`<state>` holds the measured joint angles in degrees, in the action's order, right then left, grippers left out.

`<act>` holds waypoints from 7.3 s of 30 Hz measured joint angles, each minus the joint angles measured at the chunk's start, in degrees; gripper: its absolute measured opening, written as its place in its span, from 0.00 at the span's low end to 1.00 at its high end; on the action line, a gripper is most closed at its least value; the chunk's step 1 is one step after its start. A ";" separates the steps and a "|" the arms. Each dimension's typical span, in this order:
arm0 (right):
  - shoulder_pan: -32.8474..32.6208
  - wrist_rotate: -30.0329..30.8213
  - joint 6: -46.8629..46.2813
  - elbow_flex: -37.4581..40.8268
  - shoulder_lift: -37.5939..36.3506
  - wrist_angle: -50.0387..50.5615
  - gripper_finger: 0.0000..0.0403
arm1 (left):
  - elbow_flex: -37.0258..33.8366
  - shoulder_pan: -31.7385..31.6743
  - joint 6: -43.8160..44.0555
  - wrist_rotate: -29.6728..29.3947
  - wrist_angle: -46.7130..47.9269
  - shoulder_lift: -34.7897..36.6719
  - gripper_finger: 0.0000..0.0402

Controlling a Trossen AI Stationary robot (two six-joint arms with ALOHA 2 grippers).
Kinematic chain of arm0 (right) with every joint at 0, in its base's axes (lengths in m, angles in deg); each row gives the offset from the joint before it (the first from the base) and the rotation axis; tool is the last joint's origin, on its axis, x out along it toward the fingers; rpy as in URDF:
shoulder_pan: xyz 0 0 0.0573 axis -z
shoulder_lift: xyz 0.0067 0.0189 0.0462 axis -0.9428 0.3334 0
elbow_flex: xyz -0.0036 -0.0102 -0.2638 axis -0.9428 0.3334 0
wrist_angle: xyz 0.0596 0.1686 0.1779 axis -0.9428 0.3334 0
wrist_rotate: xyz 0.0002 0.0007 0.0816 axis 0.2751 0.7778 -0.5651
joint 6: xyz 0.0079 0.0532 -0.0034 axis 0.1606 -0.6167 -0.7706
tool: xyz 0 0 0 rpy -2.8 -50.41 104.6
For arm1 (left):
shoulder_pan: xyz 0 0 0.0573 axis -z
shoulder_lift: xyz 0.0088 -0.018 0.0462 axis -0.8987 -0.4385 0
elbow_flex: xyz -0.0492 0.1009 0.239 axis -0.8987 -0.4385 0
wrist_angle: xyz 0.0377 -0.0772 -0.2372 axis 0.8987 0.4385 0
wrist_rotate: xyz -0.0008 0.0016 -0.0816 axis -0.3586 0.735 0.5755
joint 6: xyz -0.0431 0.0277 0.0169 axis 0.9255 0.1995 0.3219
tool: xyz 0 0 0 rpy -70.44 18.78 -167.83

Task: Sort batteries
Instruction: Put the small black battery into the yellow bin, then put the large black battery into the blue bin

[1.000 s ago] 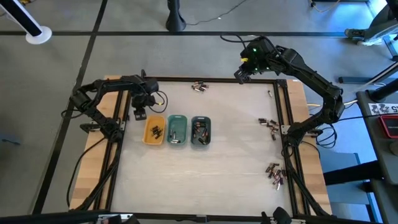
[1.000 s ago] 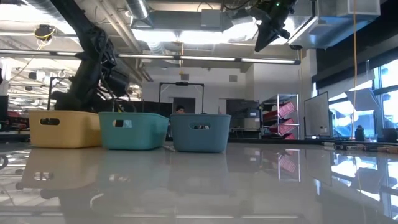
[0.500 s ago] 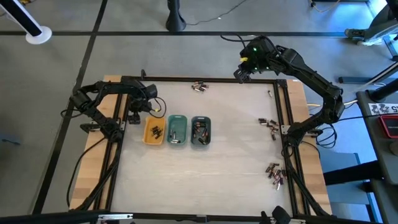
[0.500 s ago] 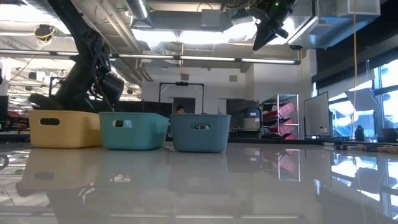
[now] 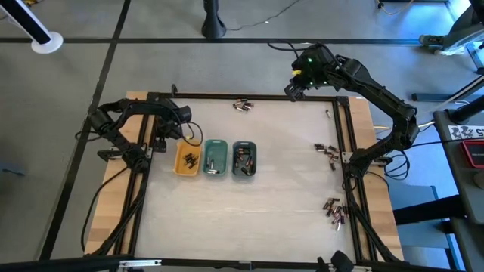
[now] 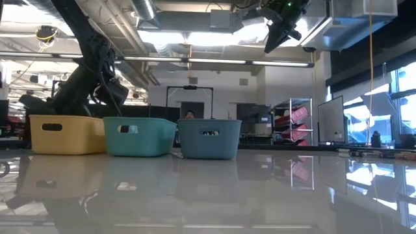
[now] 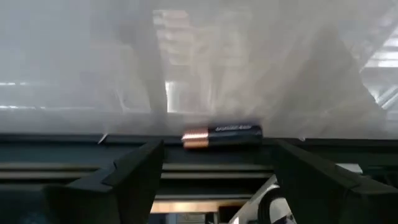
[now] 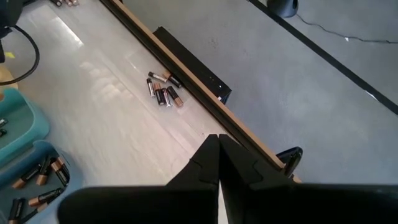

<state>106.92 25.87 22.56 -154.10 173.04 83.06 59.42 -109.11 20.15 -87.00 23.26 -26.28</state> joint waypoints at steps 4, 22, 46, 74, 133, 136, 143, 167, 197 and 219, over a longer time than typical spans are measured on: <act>-0.02 -0.01 0.05 0.00 0.00 1.18 0.01 | -3.12 1.17 -0.87 -0.59 -2.51 -0.18 0.72; 0.00 -0.02 1.25 0.00 0.00 1.65 0.01 | -4.42 3.51 3.29 -2.53 -4.94 -0.25 0.53; 0.00 0.00 2.69 0.00 0.02 -1.19 0.01 | 5.72 3.43 8.31 -1.04 0.66 5.88 0.44; 0.00 0.02 1.36 0.00 0.02 -0.52 0.01 | 9.28 14.05 16.68 40.18 1.43 24.52 0.48; 4.11 -1.49 0.93 0.01 0.02 1.38 0.01 | 24.36 -10.76 41.14 16.95 -13.45 -1.46 0.57; 4.13 -1.44 1.11 0.00 0.02 1.14 0.01 | 27.95 -9.64 37.88 17.15 -12.39 -3.78 0.57; 4.26 -10.83 0.92 5.84 3.36 -6.60 0.01 | 30.79 -5.65 33.07 21.70 -16.84 -5.77 0.57; -0.34 -22.48 -10.60 19.26 13.19 -20.46 0.01 | 38.09 -8.78 36.48 11.33 -10.51 -14.52 0.57; -2.64 -22.05 -4.81 19.26 13.25 -21.77 0.01 | 34.04 -16.26 18.76 2.64 -6.26 -15.18 0.57; -2.64 -22.12 -5.46 19.23 13.22 -19.31 0.01 | 34.29 -14.80 7.48 -0.53 -2.84 -24.86 0.57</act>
<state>104.28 3.75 17.09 -134.86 186.26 63.75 93.71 -123.91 27.63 -87.53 20.42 -51.14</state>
